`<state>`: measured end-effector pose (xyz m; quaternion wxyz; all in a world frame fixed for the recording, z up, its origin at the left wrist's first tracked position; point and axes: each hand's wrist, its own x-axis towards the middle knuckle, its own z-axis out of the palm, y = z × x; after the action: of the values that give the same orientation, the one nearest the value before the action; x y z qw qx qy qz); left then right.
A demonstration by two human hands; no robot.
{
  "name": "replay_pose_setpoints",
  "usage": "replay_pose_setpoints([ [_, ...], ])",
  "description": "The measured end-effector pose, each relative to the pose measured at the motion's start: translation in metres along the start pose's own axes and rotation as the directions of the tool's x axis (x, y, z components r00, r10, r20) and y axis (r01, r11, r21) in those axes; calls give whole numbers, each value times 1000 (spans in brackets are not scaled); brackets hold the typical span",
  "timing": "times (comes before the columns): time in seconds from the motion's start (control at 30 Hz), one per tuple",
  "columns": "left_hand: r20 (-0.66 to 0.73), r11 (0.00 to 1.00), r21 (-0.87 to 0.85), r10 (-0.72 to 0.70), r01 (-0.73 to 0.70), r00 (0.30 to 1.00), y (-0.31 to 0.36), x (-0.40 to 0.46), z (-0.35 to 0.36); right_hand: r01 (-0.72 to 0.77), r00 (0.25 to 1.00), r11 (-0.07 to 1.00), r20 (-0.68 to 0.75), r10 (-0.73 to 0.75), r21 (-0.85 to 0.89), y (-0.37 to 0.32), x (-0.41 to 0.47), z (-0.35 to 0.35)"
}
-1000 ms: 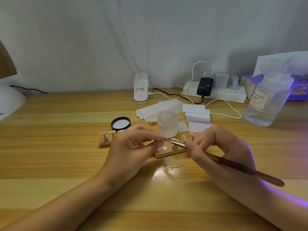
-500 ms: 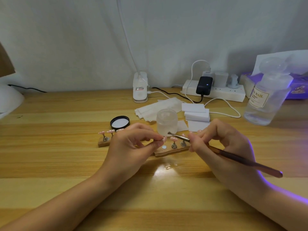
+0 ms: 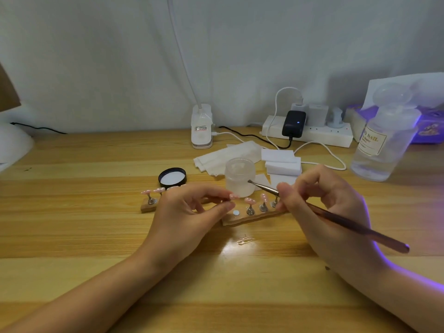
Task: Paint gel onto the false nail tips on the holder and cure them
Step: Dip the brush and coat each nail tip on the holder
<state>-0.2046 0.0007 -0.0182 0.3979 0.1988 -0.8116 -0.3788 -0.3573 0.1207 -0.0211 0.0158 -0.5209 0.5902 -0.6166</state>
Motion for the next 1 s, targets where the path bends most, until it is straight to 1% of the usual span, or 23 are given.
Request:
replay_pose_setpoints([
  [0.1, 17, 999, 28, -16, 16, 1000, 2, 0, -1, -7, 1000, 1000, -4, 7, 21, -2, 2, 2],
  [0.23, 84, 1000, 17, -15, 14, 996, 2, 1, -1, 35, 999, 998, 16, -36, 57, -2, 2, 3],
  [0.3, 112, 1000, 8, -12, 11, 994, 2, 2, 0, 54, 998, 997, 35, -56, 49, -2, 2, 3],
  [0.43, 108, 998, 62, 13, -20, 994, 1, 3, 0, 63, 997, 998, 52, -63, 10, -4, 2, 2],
  [0.6, 114, 991, 132, -4, -11, 993, 2, 3, 1, 71, 996, 997, 62, -69, -22, -6, 3, 2],
  [0.83, 100, 990, 143, -27, 13, 995, -3, 3, 3, 92, 993, 991, 85, -83, -99, -6, 2, 2],
  [1.0, 105, 990, 142, -34, 18, 994, -5, 2, 4, 128, 989, 985, 93, -118, -114, -4, 3, 2],
])
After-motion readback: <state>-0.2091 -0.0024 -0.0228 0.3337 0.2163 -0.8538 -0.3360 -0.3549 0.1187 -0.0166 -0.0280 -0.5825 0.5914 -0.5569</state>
